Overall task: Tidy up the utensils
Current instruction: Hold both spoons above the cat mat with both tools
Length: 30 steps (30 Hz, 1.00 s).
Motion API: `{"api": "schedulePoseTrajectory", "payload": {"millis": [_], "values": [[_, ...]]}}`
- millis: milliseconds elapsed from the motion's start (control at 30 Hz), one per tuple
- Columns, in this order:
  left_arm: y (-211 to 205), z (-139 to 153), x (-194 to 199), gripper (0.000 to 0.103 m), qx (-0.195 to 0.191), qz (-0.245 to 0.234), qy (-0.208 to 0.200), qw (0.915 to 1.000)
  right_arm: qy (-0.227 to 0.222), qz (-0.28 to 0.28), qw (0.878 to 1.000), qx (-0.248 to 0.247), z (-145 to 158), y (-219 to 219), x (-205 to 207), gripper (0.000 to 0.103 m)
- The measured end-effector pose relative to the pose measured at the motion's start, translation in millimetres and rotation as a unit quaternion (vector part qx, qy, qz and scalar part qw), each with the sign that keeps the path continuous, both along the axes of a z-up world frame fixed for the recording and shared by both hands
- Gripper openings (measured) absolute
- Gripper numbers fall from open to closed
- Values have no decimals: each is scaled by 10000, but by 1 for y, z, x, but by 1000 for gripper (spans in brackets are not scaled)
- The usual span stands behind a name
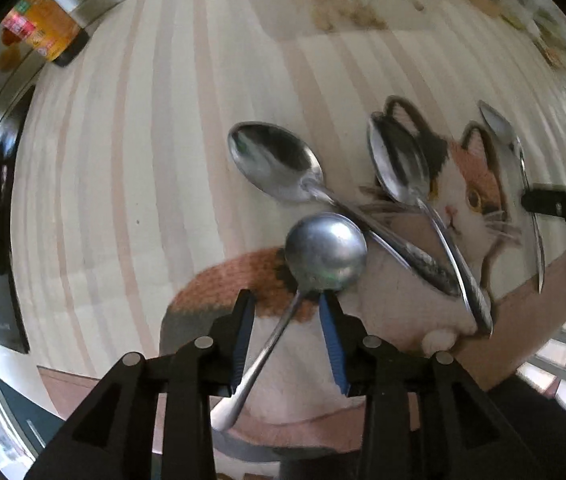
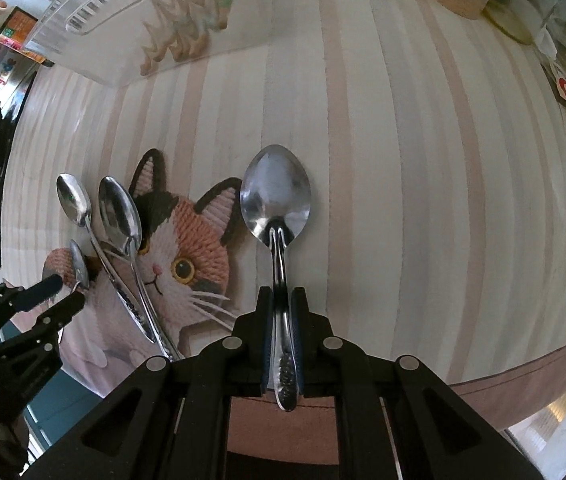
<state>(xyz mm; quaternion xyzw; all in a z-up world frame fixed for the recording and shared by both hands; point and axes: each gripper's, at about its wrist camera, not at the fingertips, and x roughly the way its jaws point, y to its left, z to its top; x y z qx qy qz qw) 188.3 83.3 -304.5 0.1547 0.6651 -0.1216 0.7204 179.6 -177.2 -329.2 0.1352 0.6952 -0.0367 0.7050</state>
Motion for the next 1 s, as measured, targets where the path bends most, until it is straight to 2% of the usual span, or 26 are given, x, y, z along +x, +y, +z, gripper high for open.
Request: {"api": "schedulePoseTrajectory", "payload": {"millis": [100,200,333,467,533,667,733,833,867,900,1000], "values": [[16,-1,21,34,-331,695,115,9970,-1,-48,10000,-20,10,-3,0,10],[37,2,32,31,-434,961,152,9943,-2,-126,9999,-26,17,-11,-1,10],[34,15,21,32,-581,567,139,9966,-30,-197,9998,26,18,-21,-1,11],[24,22,12,48,-582,99,129,9982,-31,-218,9997,134,19,-33,-1,23],[18,19,12,48,-453,-88,139,9988,-53,-212,9996,184,20,-36,-1,29],[14,14,14,51,-205,-310,62,9993,-46,-107,9999,127,23,-37,4,30],[3,18,20,51,-177,-290,14,9994,-43,-92,9999,121,23,-39,6,30],[0,15,25,37,-246,-197,-124,9994,-61,-72,9999,88,25,-39,8,30],[-2,15,25,37,-259,-159,-137,9994,-68,-64,9999,65,26,-39,9,30],[-11,20,33,37,-251,-117,-151,9995,-84,-26,10000,12,27,-39,11,29],[-13,23,47,37,-164,164,-221,9995,-136,84,9995,-278,30,-26,13,8]]}}
